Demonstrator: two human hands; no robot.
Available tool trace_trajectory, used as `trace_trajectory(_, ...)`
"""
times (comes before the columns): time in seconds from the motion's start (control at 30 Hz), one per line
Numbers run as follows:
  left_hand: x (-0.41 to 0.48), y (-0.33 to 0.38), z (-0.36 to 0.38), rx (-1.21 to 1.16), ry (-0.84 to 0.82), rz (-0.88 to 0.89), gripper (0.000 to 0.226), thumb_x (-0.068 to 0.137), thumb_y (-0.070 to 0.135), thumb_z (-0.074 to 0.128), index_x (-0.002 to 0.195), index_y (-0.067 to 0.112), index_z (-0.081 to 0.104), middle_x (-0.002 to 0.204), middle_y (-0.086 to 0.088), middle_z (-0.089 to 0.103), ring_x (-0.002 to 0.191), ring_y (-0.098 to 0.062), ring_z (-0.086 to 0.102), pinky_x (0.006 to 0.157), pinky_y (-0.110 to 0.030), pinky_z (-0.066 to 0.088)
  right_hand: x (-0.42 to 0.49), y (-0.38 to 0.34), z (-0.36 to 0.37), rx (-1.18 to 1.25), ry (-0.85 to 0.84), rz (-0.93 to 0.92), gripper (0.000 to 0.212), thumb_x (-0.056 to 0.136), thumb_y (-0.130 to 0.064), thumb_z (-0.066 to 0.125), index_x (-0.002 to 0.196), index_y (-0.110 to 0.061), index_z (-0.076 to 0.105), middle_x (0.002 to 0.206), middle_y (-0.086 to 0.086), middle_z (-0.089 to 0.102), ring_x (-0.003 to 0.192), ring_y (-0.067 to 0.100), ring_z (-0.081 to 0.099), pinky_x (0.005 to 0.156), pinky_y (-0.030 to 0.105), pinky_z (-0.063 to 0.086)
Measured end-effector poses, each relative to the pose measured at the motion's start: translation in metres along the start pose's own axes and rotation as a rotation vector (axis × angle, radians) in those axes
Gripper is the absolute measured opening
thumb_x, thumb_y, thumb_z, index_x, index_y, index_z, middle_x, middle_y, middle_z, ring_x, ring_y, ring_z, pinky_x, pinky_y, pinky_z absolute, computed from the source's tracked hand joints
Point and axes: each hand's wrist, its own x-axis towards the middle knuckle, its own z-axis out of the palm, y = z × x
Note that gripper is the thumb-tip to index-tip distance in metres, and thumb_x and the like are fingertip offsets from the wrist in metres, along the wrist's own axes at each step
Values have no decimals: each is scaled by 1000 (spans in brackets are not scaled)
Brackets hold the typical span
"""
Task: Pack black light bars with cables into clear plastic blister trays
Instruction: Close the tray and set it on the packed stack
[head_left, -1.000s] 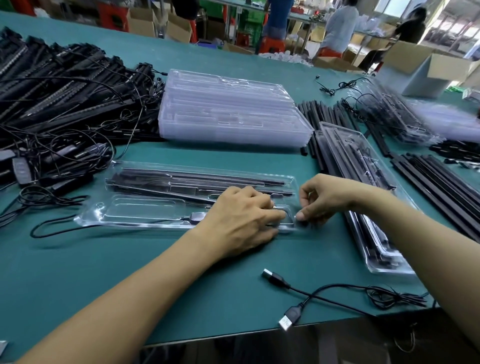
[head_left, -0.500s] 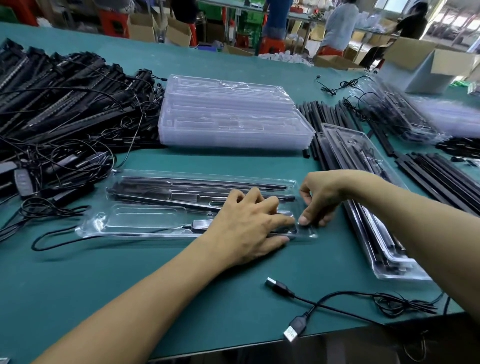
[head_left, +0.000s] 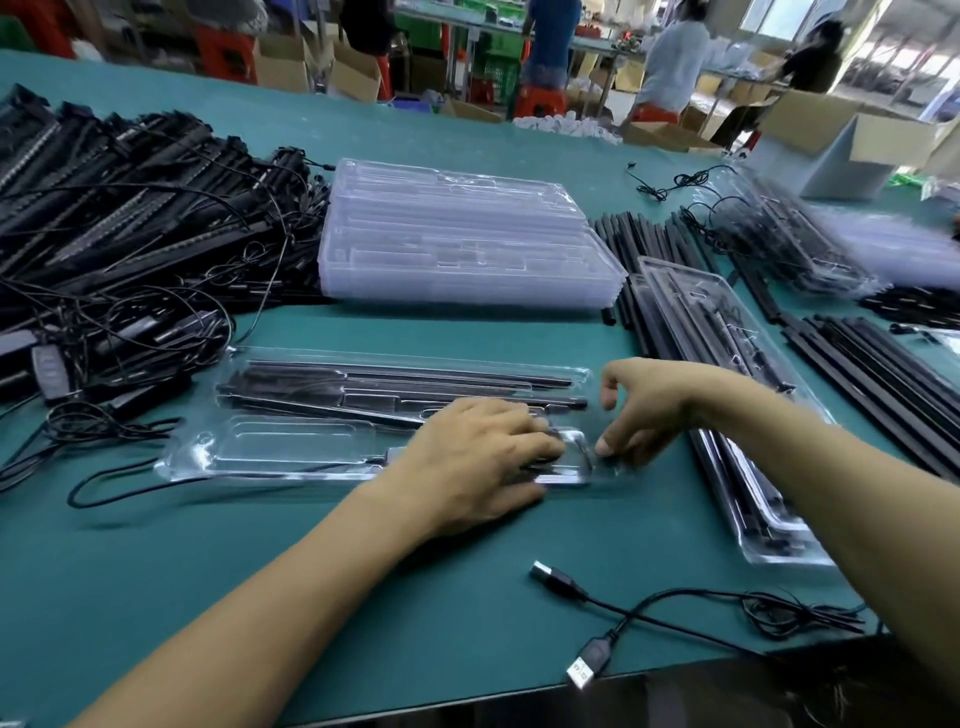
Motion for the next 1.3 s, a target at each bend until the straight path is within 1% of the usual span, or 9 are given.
trace_trajectory(0.2, -63, -35, -22, 111, -16, -382, 78, 71, 87, 28, 134, 48, 52, 141, 16, 49, 130, -13, 44, 109, -37, 29, -16, 20, 26, 533, 176, 41, 49, 84, -21, 76, 118, -8, 43, 65, 11, 58, 45, 17, 53, 39, 19, 37)
trace_trajectory(0.33, -72, -34, -23, 160, -68, -335, 81, 81, 80, 7, 150, 45, 29, 156, 8, 31, 140, -19, 31, 119, -37, 14, -26, 20, 39, 621, 98, -62, 14, 91, -18, 66, 85, -8, 59, 57, 4, 49, 46, 9, 37, 43, 20, 24)
trace_trajectory(0.5, -64, -39, -44, 5, 221, -398, 79, 87, 74, 26, 145, 24, 49, 150, -2, 43, 135, -24, 40, 116, -43, 27, -38, 4, 31, 970, 196, -229, 21, 101, -24, 50, 85, -16, 60, 72, 4, 67, 66, 25, 70, 55, 36, 57)
trace_trajectory(0.63, -67, -62, -71, -51, 528, -641, 70, 85, 61, 59, 142, 19, 52, 145, -11, 47, 132, -31, 42, 110, -48, 34, -41, 6, 4, 1043, 432, -342, 24, 103, -25, 48, 83, -23, 62, 66, 1, 70, 56, 21, 69, 40, 25, 48)
trace_trajectory(0.77, -78, -83, -96, -657, 458, -897, 109, 59, 69, 80, 149, 37, 27, 152, -4, 39, 132, -25, 47, 105, -45, 43, -46, 18, -25, 1104, 528, -425, 24, 99, -29, 53, 82, -26, 70, 61, -2, 67, 46, 13, 63, 38, 16, 42)
trace_trajectory(0.87, -73, -81, -104, -1297, 338, -830, 87, 58, 53, 88, 132, 30, 50, 127, -3, 65, 94, -34, 72, 57, -37, 56, -45, 15, -41, 1166, 538, -425, 20, 97, -33, 57, 86, -21, 70, 62, -1, 68, 43, 11, 61, 37, 14, 40)
trace_trajectory(0.97, -64, -73, -95, -1443, 488, -799, 48, 61, 39, 84, 102, 21, 69, 102, -5, 74, 69, -35, 73, 41, -28, 48, -45, -1, -39, 1409, 463, -379, 23, 93, -41, 60, 88, -19, 60, 65, -2, 64, 45, 6, 56, 37, 14, 41)
trace_trajectory(1.13, -41, -44, -69, -1461, 726, -773, 38, 70, 30, 74, 104, 18, 61, 81, 3, 73, 65, -33, 73, 41, -28, 51, -51, -40, 28, 1518, 76, -431, 45, 73, -44, 69, 105, -14, 60, 99, 6, 61, 93, 21, 60, 82, 32, 53)
trace_trajectory(1.3, -29, -20, -61, -1437, 739, -776, 43, 83, 22, 76, 116, 8, 51, 99, -12, 68, 73, -34, 71, 58, -43, 58, -54, -78, 111, 1332, -134, -401, 45, 77, -20, 76, 111, -16, 47, 93, 11, 71, 79, 29, 72, 70, 41, 60)
